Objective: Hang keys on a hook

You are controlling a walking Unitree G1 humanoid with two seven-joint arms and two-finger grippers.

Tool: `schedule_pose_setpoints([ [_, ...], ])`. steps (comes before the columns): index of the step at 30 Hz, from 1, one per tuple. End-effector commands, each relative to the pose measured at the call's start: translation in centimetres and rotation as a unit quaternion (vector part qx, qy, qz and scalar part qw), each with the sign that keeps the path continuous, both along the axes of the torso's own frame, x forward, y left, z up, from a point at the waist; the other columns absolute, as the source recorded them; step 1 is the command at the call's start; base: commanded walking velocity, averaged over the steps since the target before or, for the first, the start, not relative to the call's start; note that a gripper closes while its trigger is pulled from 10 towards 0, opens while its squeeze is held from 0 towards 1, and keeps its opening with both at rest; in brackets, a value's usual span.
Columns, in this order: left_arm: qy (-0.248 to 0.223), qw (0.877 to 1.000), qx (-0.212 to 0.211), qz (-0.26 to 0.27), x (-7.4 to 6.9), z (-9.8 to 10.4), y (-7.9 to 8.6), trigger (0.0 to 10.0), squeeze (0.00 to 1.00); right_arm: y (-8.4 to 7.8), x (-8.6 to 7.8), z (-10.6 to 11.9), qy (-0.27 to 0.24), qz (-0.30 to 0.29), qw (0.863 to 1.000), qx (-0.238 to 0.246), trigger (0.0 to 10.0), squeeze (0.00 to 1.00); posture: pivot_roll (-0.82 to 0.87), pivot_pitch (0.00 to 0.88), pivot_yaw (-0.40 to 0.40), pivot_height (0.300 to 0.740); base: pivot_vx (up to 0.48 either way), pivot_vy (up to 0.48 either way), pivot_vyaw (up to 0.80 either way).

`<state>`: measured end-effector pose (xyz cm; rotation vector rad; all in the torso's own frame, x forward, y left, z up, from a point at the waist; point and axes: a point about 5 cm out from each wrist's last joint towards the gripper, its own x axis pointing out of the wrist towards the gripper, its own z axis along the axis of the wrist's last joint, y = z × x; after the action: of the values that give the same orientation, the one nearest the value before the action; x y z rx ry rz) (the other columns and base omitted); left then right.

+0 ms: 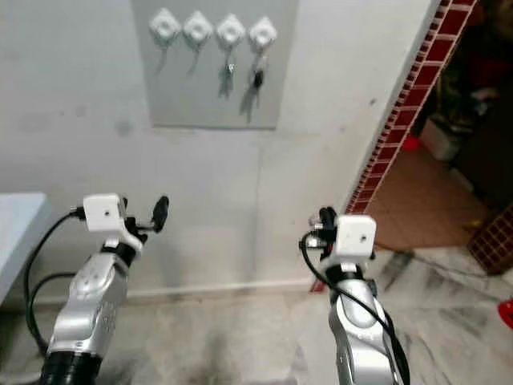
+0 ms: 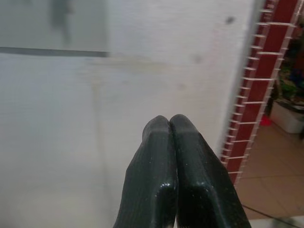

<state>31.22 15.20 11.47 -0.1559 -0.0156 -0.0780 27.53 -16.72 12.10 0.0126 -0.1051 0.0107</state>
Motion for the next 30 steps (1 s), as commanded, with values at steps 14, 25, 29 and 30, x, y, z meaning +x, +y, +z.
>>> schedule_pose_setpoints([
  [14, 0.0, 1.0, 0.0, -0.006, -0.02, 0.18, -0.68, 10.0, 0.0, -0.75, -0.07, 0.48, -0.006, -0.009, 1.0, -0.003, 10.0, 0.0, 0.0, 0.052, -0.06, 0.74, 0.39, 0.0, 0.0],
  [25, -0.001, 1.0, 0.017, -0.009, -0.12, 0.09, -0.95, 10.0, 0.0, -0.74, -0.05, 0.46, -0.004, -0.009, 1.0, -0.002, 10.0, 0.0, 0.0, 0.057, -0.062, 0.74, 0.173, 0.0, 0.0],
  [29, 0.002, 1.0, 0.008, -0.011, -0.15, 0.05, -1.02, 10.0, 0.0, -0.78, -0.07, 0.41, -0.003, -0.012, 1.0, -0.001, 10.0, 0.0, 0.0, 0.062, -0.061, 0.74, 0.0, 0.0, 0.0],
  [30, 0.002, 1.0, 0.006, -0.011, -0.16, 0.03, -1.02, 10.0, 0.0, -0.79, -0.08, 0.4, -0.002, -0.012, 1.0, -0.001, 10.0, 0.0, 0.0, 0.062, -0.061, 0.74, 0.0, 0.0, 0.0],
])
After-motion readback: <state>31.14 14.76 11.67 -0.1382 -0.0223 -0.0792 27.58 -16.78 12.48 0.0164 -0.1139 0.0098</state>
